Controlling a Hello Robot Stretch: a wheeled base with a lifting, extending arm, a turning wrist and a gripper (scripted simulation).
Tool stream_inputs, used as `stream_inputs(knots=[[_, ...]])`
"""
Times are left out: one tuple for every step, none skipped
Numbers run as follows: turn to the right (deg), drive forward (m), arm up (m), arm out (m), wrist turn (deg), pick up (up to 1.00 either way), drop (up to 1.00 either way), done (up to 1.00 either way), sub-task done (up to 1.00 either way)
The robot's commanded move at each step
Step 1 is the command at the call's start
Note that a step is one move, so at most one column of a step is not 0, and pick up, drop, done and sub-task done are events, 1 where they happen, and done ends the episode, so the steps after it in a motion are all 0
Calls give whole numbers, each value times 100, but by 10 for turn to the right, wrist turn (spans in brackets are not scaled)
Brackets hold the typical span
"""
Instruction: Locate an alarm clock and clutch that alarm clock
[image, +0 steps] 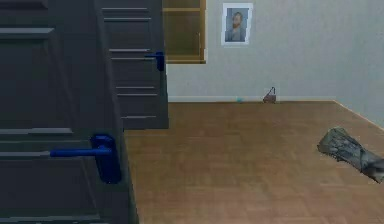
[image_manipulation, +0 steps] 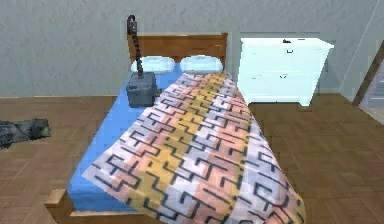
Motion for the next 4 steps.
stream_inputs(knots=[[0,60,0,0,0,0,0,0,0],[-30,0,0,0,0,0,0,0,0],[0,45,0,0,0,0,0,0,0],[-450,0,0,0,0,0,0,0,0]])
